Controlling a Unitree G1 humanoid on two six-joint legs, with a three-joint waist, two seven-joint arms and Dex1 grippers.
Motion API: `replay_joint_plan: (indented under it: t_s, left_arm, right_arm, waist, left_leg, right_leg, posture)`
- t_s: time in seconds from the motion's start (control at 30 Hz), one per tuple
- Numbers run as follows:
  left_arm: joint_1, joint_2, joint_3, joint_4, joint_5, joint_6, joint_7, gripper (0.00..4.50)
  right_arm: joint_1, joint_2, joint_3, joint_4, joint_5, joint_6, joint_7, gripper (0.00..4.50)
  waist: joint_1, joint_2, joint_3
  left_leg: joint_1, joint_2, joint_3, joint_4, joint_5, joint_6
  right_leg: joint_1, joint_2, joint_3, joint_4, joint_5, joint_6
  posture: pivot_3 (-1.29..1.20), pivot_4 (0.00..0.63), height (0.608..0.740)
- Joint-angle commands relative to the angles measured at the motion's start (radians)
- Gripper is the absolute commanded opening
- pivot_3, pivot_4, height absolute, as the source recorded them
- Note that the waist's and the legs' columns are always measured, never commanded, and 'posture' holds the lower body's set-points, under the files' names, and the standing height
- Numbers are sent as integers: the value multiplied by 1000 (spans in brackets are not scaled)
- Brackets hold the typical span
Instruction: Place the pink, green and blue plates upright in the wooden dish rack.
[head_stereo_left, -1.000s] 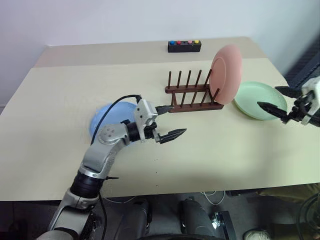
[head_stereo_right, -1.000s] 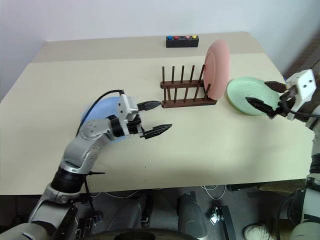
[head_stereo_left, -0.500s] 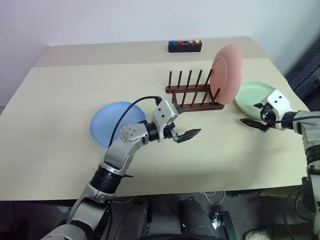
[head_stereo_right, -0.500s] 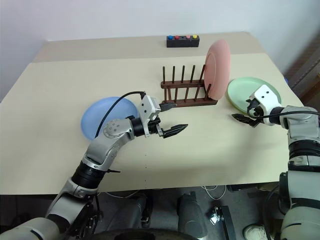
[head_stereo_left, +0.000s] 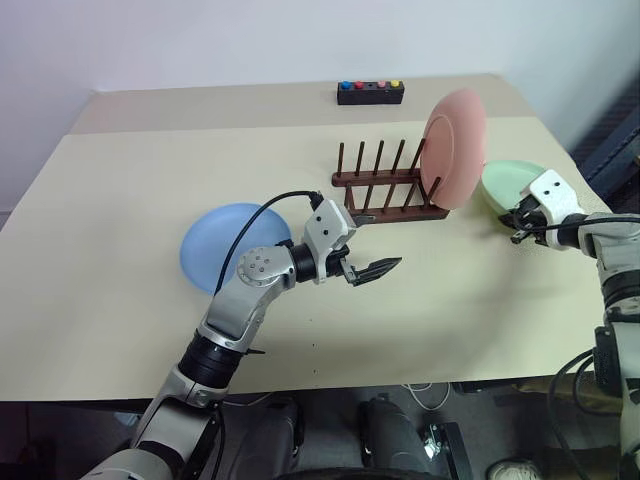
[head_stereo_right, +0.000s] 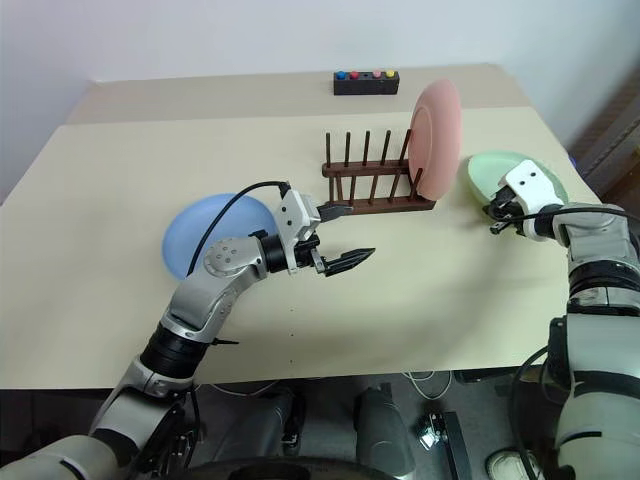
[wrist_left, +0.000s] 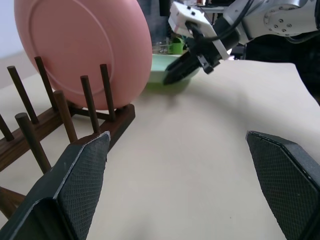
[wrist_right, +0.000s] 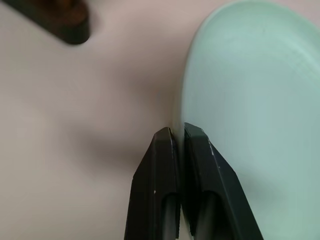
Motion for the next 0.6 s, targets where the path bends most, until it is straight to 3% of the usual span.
replay_joint_plan:
  t_s: [0.03,0.1,0.2,0.33,0.6]
  left_arm:
    - [-21,-11,46,-16,-32,-11,2,4500]
    - [-28,-9,74,-11,-50,-24,-4,4500]
    - [-32,13,128,-24,-92,-32,-33,4500]
    - [-5,69,206,-93,-186,-8,-86,4500]
    - [111,208,281,-226,-273,37,-136,4500]
  right_arm:
    - [-146,-11,-143,-18,112,-38,-134,25]
    - [-213,6,-223,-33,194,-21,-131,25]
    - [-288,49,-340,-108,361,75,-11,25]
    - [-307,110,-455,-322,606,332,125,25]
    - [-222,198,-519,-718,959,832,68,25]
  waist:
    - [-1,1,0]
    - [-2,1,1]
    - [-4,1,1]
    - [-1,1,1]
    - [15,2,0]
  left_leg:
    - [0,0,0,0,0,0]
    - [-1,0,0,-1,0,0]
    - [-1,1,0,-2,0,0]
    - [-1,1,0,-2,-1,1]
    - [-3,1,-2,-1,-2,3]
  right_leg:
    - [0,0,0,0,0,0]
    - [-2,0,0,0,0,0]
    - [-2,1,0,0,0,0]
    - [-2,1,0,0,0,0]
    - [-2,-1,0,-1,0,0]
  posture:
    - [0,150,740]
    - [0,150,740]
    - [0,150,740]
    - [0,150,740]
    - [0,150,740]
